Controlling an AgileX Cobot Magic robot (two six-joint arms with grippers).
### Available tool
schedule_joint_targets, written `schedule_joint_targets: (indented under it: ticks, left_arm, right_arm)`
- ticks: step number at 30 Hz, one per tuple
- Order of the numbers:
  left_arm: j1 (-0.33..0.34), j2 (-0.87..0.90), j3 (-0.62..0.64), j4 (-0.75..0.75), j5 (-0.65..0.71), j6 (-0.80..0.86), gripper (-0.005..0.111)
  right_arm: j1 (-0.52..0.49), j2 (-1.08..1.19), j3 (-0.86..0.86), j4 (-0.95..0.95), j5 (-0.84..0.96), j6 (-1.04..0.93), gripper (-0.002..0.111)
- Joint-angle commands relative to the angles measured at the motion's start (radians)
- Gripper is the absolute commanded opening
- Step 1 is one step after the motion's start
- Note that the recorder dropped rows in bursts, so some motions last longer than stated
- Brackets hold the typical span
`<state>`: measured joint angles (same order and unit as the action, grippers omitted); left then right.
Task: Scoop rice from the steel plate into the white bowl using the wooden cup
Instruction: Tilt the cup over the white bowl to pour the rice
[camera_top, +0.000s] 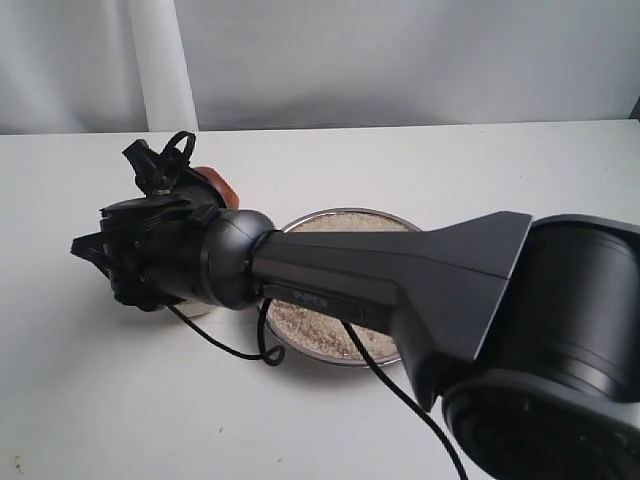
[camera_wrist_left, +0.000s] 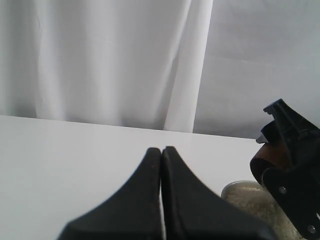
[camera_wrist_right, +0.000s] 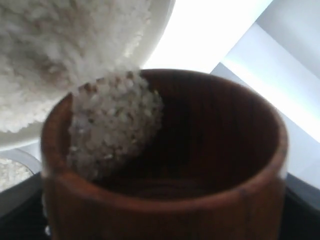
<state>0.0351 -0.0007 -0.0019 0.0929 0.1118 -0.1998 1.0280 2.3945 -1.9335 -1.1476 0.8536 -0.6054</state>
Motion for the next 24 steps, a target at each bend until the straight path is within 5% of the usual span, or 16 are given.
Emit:
schedule_joint_targets:
  ticks: [1, 24]
  left_arm:
    - [-0.005, 0.001, 0.002, -0.005, -0.003, -0.005, 0.0]
    - [-0.005, 0.001, 0.002, -0.005, -0.003, -0.005, 0.0]
  right_arm:
    - [0.0, -0.045, -0.006, -0.037, 0.015, -0.026, 0.0]
    - [0.019, -0.051, -0.006, 0.02, 0.031, -0.204, 0.0]
